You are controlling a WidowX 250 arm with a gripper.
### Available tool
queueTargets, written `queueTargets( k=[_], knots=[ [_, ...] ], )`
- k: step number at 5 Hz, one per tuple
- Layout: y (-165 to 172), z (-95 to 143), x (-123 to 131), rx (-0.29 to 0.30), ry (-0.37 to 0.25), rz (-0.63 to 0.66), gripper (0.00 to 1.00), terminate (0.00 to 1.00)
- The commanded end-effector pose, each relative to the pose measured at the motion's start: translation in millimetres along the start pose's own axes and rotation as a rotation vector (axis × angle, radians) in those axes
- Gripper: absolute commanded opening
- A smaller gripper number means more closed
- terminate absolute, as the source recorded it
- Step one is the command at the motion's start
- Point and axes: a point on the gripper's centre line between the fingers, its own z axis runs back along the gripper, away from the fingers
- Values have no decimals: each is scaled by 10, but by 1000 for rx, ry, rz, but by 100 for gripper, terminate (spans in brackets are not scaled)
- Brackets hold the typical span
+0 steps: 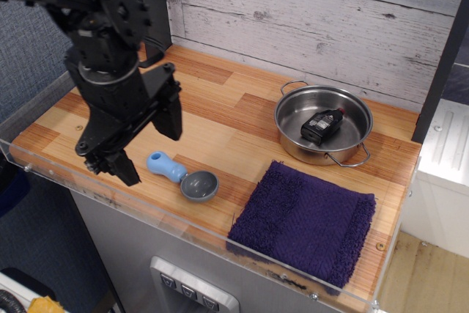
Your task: Pick up the blue spoon and place it on the left of the pot
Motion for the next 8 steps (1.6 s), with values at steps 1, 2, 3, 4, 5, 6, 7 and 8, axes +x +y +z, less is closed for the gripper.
queueTargets(
  k=[1, 2, 3, 4, 5, 6, 7, 8],
  knots=[
    [-182, -69, 72, -11, -14, 57, 100, 0],
    [-211, -174, 114, 26, -29, 50, 100, 0],
    [-244, -286, 116, 65, -41, 23, 100, 0],
    [-263, -381, 105, 78, -44, 24, 100, 0],
    [-241, -454, 88, 94, -46, 14, 100, 0],
    [-182, -521, 47, 116, -33, 8, 100, 0],
    [-170, -608, -31, 120, -10, -27, 100, 0],
    [-168, -598, -61, 121, -35, -41, 0, 0]
  ],
)
